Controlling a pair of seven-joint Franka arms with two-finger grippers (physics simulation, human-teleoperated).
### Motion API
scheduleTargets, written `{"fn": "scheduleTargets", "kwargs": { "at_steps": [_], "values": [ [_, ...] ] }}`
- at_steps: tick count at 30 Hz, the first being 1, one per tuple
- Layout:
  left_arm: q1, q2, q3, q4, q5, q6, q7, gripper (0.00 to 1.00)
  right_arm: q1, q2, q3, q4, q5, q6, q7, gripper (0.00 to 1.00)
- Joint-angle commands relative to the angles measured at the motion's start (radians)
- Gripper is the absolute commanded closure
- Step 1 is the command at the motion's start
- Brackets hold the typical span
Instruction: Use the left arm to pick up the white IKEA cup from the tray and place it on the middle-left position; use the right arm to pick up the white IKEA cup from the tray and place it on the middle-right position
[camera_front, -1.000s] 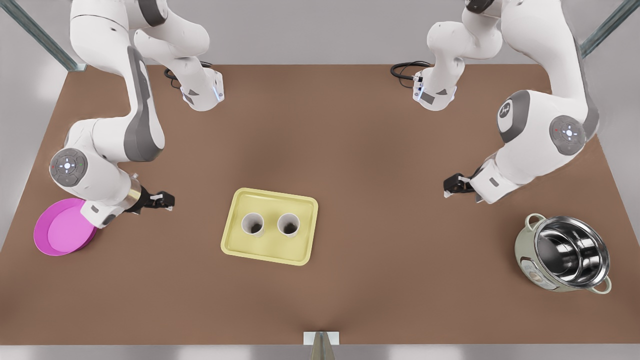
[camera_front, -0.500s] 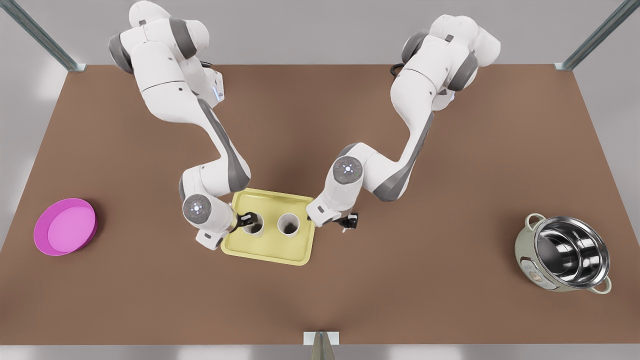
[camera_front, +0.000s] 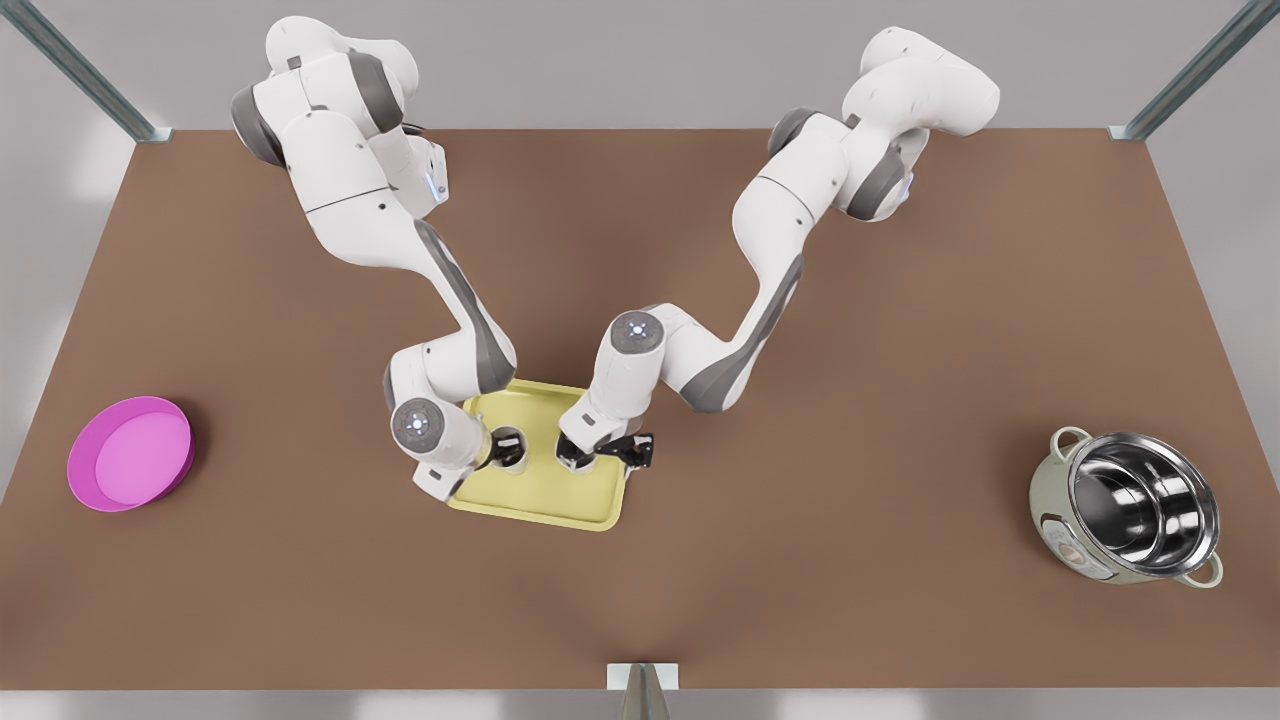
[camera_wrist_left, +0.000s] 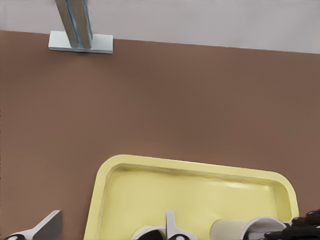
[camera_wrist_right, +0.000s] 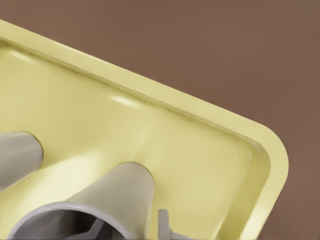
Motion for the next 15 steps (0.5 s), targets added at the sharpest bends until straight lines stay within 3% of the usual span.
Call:
{"fn": "scheduleTargets", "kwargs": {
  "at_steps": [1, 5, 10, 15],
  "values": [
    [0.002, -0.004, 0.000, 0.000, 0.036, -0.006, -0.166, 0.00, 0.002, -0.009, 0.000, -0.023, -0.012, 0.005, 0.036, 0.59],
    [0.000, 0.002, -0.001, -0.003, 0.041, -0.025, -0.156, 0.00, 0.002, -0.021, 0.000, -0.047, -0.012, 0.005, 0.016, 0.59],
    [-0.014, 0.043, -0.001, -0.003, 0.041, -0.012, -0.138, 0.00, 0.002, -0.024, 0.000, -0.047, -0.012, 0.005, 0.016, 0.78],
    [-0.020, 0.053, -0.001, -0.006, 0.064, -0.012, -0.135, 0.00, -0.007, -0.069, -0.008, -0.047, -0.010, -0.021, 0.016, 0.78]
  ]
}}
